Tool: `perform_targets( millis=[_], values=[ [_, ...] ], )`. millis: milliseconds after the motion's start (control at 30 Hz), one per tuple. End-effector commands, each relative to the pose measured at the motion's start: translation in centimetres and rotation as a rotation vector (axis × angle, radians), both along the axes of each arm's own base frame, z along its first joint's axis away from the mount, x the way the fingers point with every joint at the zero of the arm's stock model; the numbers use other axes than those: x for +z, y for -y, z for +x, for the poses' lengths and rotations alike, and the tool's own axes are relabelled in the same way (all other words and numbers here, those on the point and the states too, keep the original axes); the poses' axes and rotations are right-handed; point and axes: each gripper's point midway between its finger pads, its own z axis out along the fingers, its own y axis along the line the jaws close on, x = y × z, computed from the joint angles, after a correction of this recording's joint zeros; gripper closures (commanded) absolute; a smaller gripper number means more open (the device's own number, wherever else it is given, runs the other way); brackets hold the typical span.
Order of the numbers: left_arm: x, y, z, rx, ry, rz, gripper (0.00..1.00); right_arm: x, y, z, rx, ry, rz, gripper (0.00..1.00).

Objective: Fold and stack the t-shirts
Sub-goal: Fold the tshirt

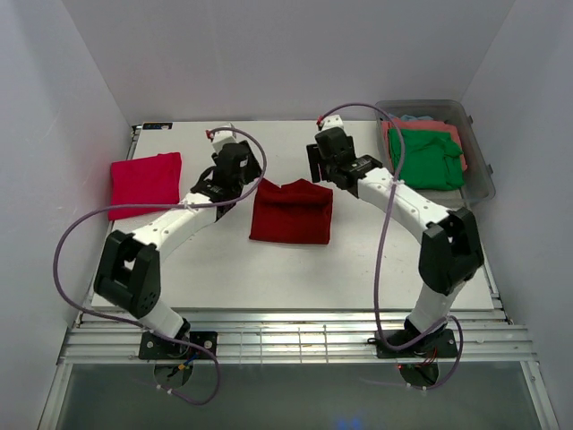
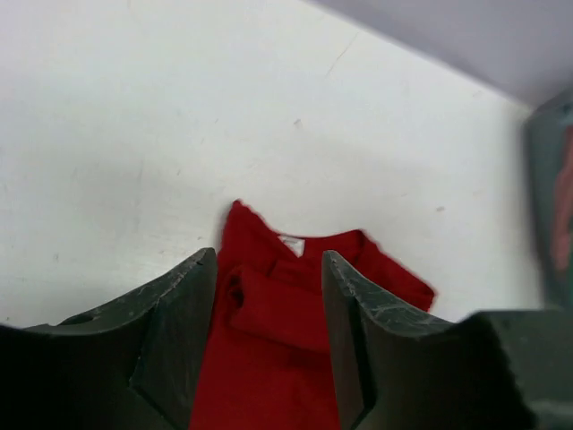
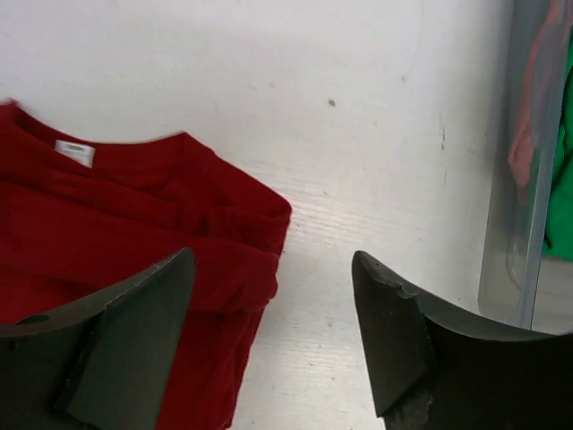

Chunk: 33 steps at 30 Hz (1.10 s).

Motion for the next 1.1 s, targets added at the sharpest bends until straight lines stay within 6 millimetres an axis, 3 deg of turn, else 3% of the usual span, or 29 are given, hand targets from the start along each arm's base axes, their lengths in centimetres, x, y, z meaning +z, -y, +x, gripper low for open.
perform_targets(
  millis=[0, 67, 100, 133, 167, 200, 267, 333, 633, 900, 967, 1000, 1067],
  values=[
    [5.8, 0.4, -1.6, -0.001, 0.122, -0.125, 0.40, 5.3, -1.3, -1.6, 0.078, 0.112, 0.155, 0.25],
    [3.7, 2.7, -3.2, -0.100, 0.062, -0.177, 0.55, 4.3, -2.3, -2.8, 0.129, 0.071, 0.216, 0.43],
    [3.7, 4.2, -3.7, -0.148, 0.066, -0.208, 0.96, 4.0, -3.7, -3.7, 0.196, 0.043, 0.280, 0.72],
    [1.6, 5.1, -4.4, -0.184, 0.017, -0.217, 1.00, 2.3, -4.1, -4.6, 0.220, -0.006, 0.295, 0.86],
    [0.6, 6.2, -4.8, -0.212, -0.017, -0.248, 1.00, 1.6, -4.7, -5.2, 0.235, -0.040, 0.330, 0.92],
    [-0.6, 7.6, -5.6, -0.266, -0.061, -0.267, 1.00, 0.4, -5.9, -6.1, 0.288, -0.095, 0.370, 0.92],
    [-3.9, 8.6, -6.5, -0.278, -0.142, -0.264, 1.00, -1.2, -6.7, -7.0, 0.321, -0.154, 0.400, 0.92],
    [-5.4, 9.9, -7.4, -0.317, -0.175, -0.272, 1.00, -2.8, -7.6, -7.8, 0.351, -0.214, 0.432, 0.92],
    [-9.9, 11.7, -9.0, -0.361, -0.256, -0.250, 1.00, -7.1, -9.2, -8.7, 0.388, -0.347, 0.465, 0.92],
    [-13.3, 11.2, -10.3, -0.364, -0.322, -0.196, 1.00, -9.9, -9.7, -6.9, 0.365, -0.367, 0.418, 0.92],
    [-14.2, 10.7, -10.9, -0.361, -0.341, -0.182, 1.00, -9.9, -9.8, -5.6, 0.348, -0.341, 0.403, 0.92],
    [-14.5, 10.5, -11.1, -0.358, -0.348, -0.176, 1.00, -10.8, -9.5, -4.9, 0.331, -0.348, 0.389, 0.92],
    [-15.4, 9.9, -11.9, -0.354, -0.369, -0.160, 1.00, -9.8, -9.8, -2.8, 0.320, -0.302, 0.392, 0.92]
  ],
)
